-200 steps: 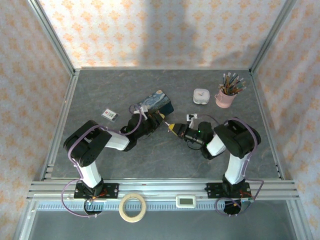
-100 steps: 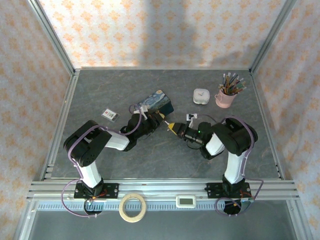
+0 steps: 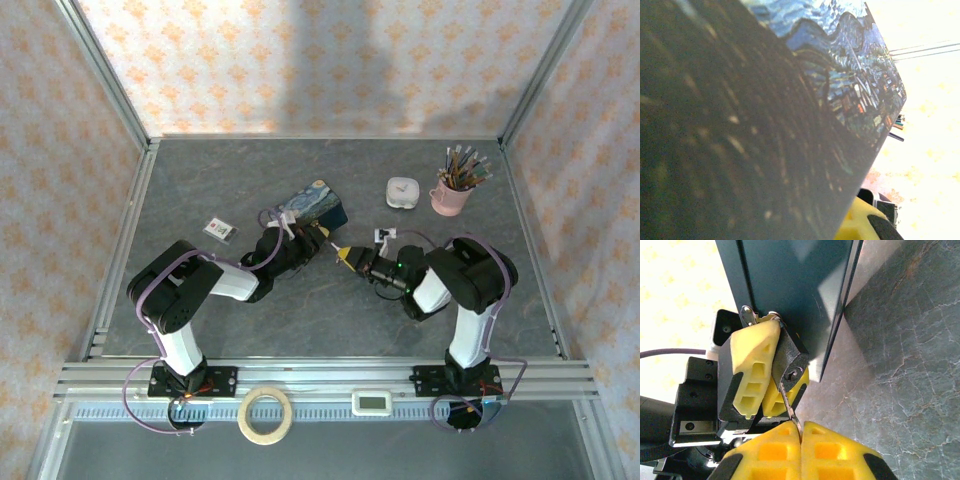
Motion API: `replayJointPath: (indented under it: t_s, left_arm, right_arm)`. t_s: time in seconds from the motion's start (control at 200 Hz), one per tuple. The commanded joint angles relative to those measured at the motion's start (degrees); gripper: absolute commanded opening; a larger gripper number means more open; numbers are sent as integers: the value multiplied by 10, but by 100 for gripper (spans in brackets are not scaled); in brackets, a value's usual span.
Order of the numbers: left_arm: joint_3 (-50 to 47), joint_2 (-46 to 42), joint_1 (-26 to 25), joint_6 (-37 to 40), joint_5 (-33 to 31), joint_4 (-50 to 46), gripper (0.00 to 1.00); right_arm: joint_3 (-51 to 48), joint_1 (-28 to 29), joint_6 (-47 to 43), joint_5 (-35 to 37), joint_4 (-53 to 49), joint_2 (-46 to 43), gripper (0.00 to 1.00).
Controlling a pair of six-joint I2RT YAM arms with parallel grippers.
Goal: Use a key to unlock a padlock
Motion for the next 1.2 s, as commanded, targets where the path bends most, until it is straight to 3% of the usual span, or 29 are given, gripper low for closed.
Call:
replayJointPath:
  t_s: [0.0,1.196]
  left_arm:
    - [4,-5,3,-2,9,50,0]
    - [7,-5,-3,-7,9,51,0]
  right_arm:
    - [12,-2,-6,-2,17,-3,0]
    - [-2,2,-16,13,3,-2,0]
